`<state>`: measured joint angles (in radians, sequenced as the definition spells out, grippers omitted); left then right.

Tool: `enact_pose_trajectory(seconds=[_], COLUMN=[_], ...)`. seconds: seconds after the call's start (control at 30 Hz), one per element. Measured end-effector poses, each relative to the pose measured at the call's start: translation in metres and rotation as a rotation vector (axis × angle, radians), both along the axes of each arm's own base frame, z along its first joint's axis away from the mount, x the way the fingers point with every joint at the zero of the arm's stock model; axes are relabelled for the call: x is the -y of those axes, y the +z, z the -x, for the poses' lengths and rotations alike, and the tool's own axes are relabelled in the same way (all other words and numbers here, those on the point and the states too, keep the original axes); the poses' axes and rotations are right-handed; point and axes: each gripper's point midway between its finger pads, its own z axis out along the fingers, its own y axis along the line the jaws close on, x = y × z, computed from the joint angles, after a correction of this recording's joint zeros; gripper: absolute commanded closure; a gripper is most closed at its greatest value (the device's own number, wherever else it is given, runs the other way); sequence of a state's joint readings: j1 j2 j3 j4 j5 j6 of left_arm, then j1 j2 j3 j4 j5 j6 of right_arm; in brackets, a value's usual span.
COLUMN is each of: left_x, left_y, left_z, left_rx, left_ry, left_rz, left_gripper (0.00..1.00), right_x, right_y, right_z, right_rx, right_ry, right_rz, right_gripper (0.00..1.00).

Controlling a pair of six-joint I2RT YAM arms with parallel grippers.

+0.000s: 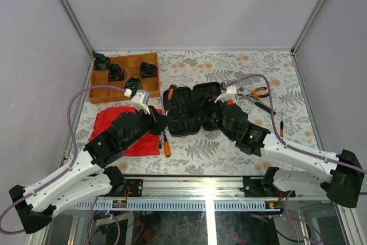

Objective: Sort the tools into containers
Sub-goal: Place the screwdriver in the storage box.

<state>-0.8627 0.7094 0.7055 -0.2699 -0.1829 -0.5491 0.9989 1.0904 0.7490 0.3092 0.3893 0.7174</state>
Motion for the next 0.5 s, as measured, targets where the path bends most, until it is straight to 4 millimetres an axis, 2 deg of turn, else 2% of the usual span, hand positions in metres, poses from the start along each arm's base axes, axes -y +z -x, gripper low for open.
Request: enact_pose_trajectory(seconds=[0.2,0.33,0.4,0.5], left_x=[0.009,0.015,0.017,0.019], left_y=[-0.003,-0.004,-0.003,-0.003], left_z=[0.001,0.002,0.003,0.004], left_rx=[-0.008,-0.01,-0.006,-0.004], left_ry=[-0.036,-0.063,-0.076,-0.088], left_rz=[-0.002,0.005,0.014,0.022], left_gripper=[1.0,1.0,1.0,1.0], right_x=[-0.024,-0.04,-0.045,-0.048], right_y=[0.026,0.044,0.044,0.034], right_z=[0.0,-0.001,-0.002,-0.005], right_rx=[0.027,0.046,0.04,0.006], right_ry=[0.088,0.131,0.134,0.127], right_rz=[-0.082,-0.139,-0.152,-0.151], right_gripper=[0.26,0.31,0.34,0.38])
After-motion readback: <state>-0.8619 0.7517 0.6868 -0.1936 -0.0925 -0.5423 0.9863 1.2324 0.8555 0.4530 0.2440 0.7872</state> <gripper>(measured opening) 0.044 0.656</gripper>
